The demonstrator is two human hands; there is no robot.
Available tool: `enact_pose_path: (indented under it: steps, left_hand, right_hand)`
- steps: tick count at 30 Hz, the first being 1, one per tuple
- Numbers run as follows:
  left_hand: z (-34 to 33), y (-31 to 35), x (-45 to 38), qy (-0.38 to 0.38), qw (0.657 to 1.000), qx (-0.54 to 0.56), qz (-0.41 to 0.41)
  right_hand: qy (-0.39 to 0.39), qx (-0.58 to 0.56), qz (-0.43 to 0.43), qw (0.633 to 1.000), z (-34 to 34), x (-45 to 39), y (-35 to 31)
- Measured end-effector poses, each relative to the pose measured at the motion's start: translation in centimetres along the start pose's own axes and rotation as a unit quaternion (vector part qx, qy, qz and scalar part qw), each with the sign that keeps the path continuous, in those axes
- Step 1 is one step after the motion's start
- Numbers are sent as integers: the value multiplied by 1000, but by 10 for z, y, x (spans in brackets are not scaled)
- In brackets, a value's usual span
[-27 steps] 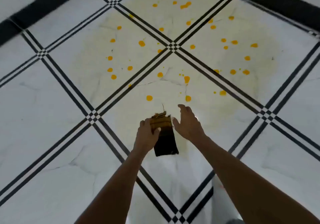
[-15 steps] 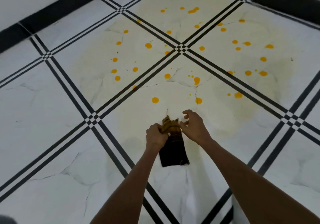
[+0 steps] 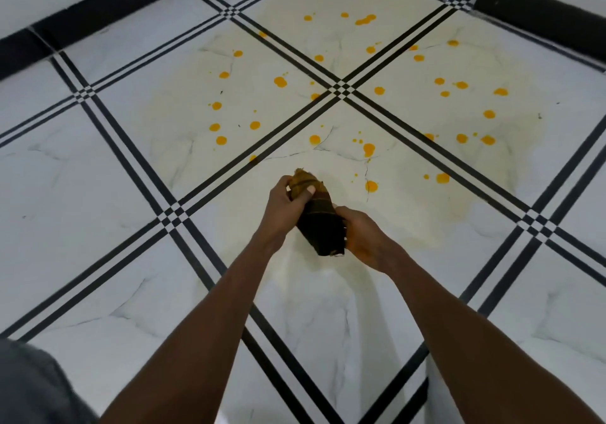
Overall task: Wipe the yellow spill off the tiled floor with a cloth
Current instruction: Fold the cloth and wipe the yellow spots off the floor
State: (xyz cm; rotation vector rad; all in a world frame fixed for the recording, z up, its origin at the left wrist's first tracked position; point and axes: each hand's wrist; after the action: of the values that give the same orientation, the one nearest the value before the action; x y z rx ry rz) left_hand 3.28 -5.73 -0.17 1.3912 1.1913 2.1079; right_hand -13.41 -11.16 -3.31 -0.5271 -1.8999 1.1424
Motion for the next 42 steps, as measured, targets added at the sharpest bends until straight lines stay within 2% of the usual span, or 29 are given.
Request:
enact_pose_path:
  steps: [5, 8, 11, 13, 15, 17, 20, 22, 24, 28, 33, 38, 42]
  left_hand:
    - [2, 15, -11, -10, 1000, 14, -13]
    - [-2, 13, -16, -7, 1000, 23, -12]
    - [-2, 8, -12, 21, 999, 30, 1]
    - [0, 0, -11, 60, 998, 28, 14]
    - [2, -9, -14, 96, 995, 27, 16]
    - [0, -13, -14, 83, 993, 74, 26]
    - [-10, -8, -5, -43, 970, 223, 90]
    - [-13, -9, -2, -86, 959, 248, 104]
    - [-10, -13, -1, -83, 958, 251, 107]
    - [-7, -20, -5, -57, 967, 227, 105]
    - [-14, -17, -3, -46, 970, 214, 106]
    - [-11, -16, -1, -55, 978, 179, 89]
    - [-13, -16, 1, -61, 985, 151, 64]
  right_hand:
    - [-59, -53, 52, 996, -4, 2, -18]
    - [-28, -48, 87, 995, -7, -6, -20]
    - [9, 26, 112, 993, -5, -8, -23]
    - [63, 91, 129, 985, 1, -13, -27]
    - [119, 198, 175, 957, 5, -19, -36]
    - [123, 307, 246, 911, 0, -20, -42]
    - [18, 419, 338, 842, -20, -15, -44]
    - [-59, 446, 356, 819, -29, -12, -35]
    - [-51, 432, 346, 831, -29, -11, -30]
    - [22, 365, 289, 885, -19, -18, -27]
    - [113, 198, 198, 953, -17, -19, -26]
    - [96, 187, 196, 958, -16, -17, -19]
    - [88, 307, 261, 911, -19, -13, -20]
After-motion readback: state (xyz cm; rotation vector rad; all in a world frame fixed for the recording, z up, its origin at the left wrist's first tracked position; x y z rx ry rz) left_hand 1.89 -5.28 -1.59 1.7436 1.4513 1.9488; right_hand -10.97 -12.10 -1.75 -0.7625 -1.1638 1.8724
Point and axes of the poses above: each hand's wrist, its own x-axis away from the middle knuckle, its own z-axis out of the back of the hand, y = z × x, and after that the axes turned 15 degrees about z, right-handed
